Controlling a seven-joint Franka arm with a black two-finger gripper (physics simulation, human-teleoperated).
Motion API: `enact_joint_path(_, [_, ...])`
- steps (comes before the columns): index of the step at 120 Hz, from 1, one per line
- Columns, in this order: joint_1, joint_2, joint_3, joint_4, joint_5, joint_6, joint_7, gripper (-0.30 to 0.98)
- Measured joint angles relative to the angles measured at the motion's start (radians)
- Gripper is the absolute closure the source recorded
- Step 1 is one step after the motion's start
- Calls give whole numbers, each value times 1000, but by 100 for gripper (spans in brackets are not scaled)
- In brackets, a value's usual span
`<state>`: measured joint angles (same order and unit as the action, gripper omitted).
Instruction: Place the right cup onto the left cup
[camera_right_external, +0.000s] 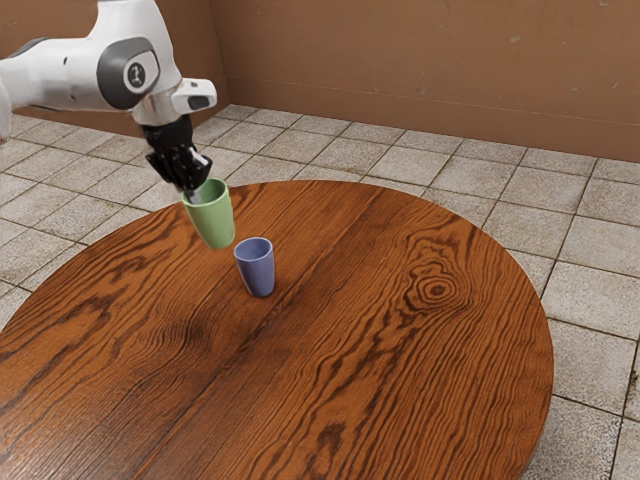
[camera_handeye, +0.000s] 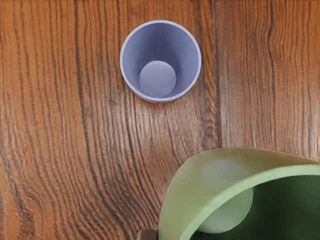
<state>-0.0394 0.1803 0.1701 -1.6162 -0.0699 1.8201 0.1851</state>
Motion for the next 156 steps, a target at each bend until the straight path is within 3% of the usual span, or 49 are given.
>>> enact_joint_path(60, [17,297,5,327,-24,-50,10,79])
enact_joint_path(156, [46,433,6,400,-55,2,19,79])
